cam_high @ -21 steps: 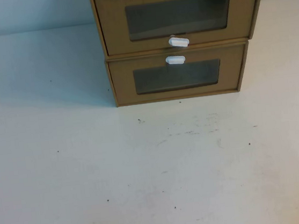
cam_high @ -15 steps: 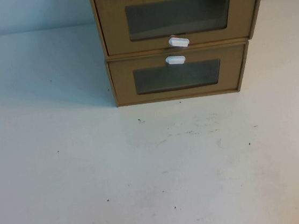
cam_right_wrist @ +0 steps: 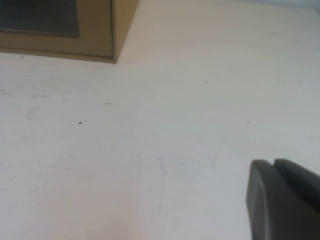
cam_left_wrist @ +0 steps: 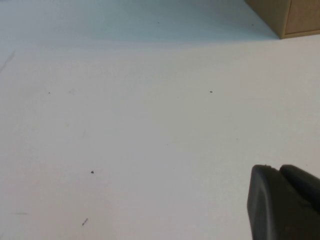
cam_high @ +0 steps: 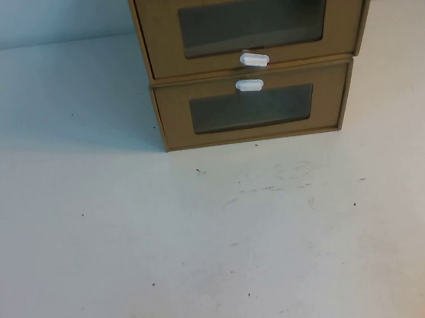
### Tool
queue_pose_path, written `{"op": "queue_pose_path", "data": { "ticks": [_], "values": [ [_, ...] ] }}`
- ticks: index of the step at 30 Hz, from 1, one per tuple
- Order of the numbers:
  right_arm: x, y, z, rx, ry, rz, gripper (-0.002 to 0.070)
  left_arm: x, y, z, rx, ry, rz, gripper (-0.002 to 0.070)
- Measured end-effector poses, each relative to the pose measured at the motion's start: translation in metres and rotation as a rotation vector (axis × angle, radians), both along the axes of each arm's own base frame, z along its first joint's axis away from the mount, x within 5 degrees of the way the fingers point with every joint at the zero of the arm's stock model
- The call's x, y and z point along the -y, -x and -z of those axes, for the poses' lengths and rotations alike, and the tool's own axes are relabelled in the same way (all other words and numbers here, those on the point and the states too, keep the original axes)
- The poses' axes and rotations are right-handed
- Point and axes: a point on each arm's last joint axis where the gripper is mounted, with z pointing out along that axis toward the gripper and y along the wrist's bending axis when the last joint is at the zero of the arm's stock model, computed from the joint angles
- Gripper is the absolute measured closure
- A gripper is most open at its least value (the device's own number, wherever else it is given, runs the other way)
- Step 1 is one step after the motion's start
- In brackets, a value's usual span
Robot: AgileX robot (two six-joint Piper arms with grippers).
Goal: Open the shoe box
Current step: 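Pull the top drawer of the cardboard box fully open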
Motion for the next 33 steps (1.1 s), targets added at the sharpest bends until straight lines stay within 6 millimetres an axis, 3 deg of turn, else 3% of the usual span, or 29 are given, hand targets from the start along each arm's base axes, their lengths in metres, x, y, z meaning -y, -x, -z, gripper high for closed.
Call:
{"op": "queue_pose_path", "data": {
  "ticks": [14,23,33],
  "values": [
    [0.0,0.0,0.0,0.0,-0.002,0.0,0.0689,0.001,-0.001,-0.003,0.034,0.018,0.001,0.0679],
    [0.0,0.0,0.0,0.0,-0.002,0.0,0.069,0.007,-0.003,-0.02,0.127,0.544,-0.037,0.0679],
    [0.0,0.0,0.0,0.0,-0.002,0.0,0.069,0.006,-0.003,-0.024,0.164,0.636,-0.046,0.0679]
  ]
}}
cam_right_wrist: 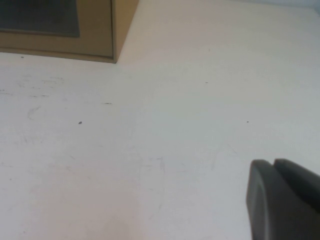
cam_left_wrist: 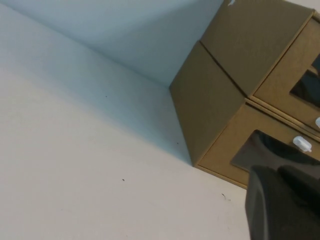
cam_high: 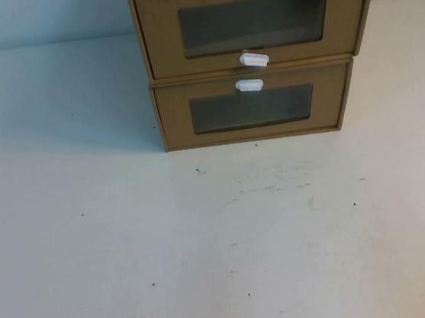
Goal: Open the shoe box
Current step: 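Pull the top drawer of the cardboard box fully open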
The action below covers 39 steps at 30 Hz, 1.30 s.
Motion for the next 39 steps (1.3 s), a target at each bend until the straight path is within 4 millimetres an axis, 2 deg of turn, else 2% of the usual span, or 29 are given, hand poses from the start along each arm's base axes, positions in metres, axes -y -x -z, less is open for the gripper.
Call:
{"op": "queue_pose_path", "data": {
  "ticks": [4,10,14,17,23,27,31,36,39],
  "values": [
    [0.0,0.0,0.0,0.0,0.0,0.0,0.069,0.001,0.001,-0.007,-0.017,-0.004,0.015,0.0679],
    [0.0,0.0,0.0,0.0,0.0,0.0,0.0689,0.007,-0.011,-0.053,-0.155,-0.106,0.07,0.0679],
    [0.0,0.0,0.0,0.0,-0.002,0.0,0.069,0.013,-0.034,-0.089,-0.23,-0.251,0.121,0.0679],
    [0.0,0.0,0.0,0.0,-0.002,0.0,0.069,0.018,-0.063,-0.12,-0.267,-0.356,0.164,0.0679],
    [0.0,0.0,0.0,0.0,-0.002,0.0,0.069,0.039,-0.132,-0.203,-0.267,-0.53,0.348,0.0679],
    [0.0,0.0,0.0,0.0,-0.003,0.0,0.0689,0.06,-0.185,-0.244,-0.277,-0.557,0.526,0.0679],
    [0.0,0.0,0.0,0.0,-0.003,0.0,0.069,0.079,-0.229,-0.285,-0.219,-0.566,0.639,0.0679],
    [0.0,0.0,0.0,0.0,-0.007,-0.001,0.069,0.112,-0.279,-0.31,-0.137,-0.603,0.744,0.0679],
    [0.0,0.0,0.0,0.0,-0.008,-0.001,0.069,0.132,-0.308,-0.307,-0.094,-0.601,0.772,0.0679]
  ]
}}
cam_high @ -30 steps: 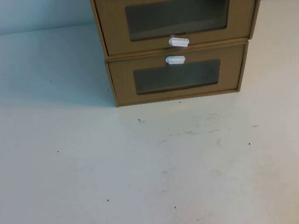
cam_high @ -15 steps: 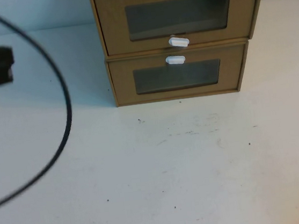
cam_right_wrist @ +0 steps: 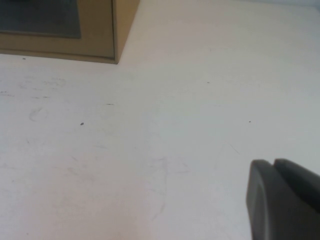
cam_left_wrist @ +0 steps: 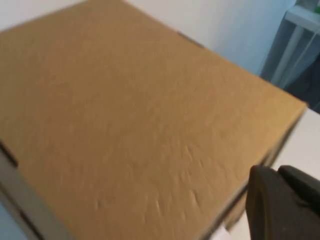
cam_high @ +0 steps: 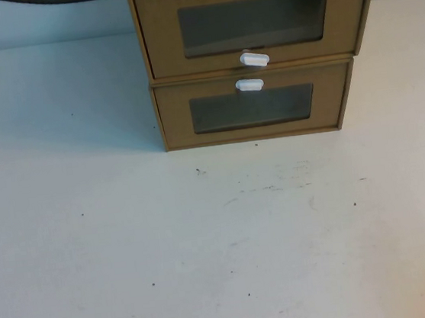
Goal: Open the shoe box
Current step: 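Pull the top drawer of the cardboard box fully open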
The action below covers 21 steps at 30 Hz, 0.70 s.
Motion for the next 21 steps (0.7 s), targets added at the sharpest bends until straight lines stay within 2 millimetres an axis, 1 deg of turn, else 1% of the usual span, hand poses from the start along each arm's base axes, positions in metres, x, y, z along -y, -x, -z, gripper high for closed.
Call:
{"op": "queue_pose_path", "data": {
  "ticks": [1,4,8,11,16,21],
  "values": [
    [0.0,0.0,0.0,0.0,-0.003,0.0,0.069,0.004,-0.006,-0.001,0.021,0.009,0.006,0.0679],
    [0.0,0.0,0.0,0.0,-0.009,-0.001,0.069,0.019,-0.03,0.012,0.043,0.051,0.018,0.0679],
    [-0.001,0.0,0.0,0.0,-0.023,-0.002,0.069,0.033,-0.062,0.04,0.018,0.129,0.031,0.0679],
    [-0.001,0.0,0.0,0.0,-0.027,-0.002,0.069,0.04,-0.078,0.061,-0.012,0.155,0.036,0.0679],
    [-0.001,0.0,0.0,0.0,-0.027,-0.002,0.069,0.046,-0.096,0.088,-0.064,0.154,0.032,0.0679],
    [-0.001,0.0,0.0,0.0,-0.027,-0.002,0.069,0.048,-0.103,0.101,-0.087,0.158,0.022,0.0679]
  ]
}}
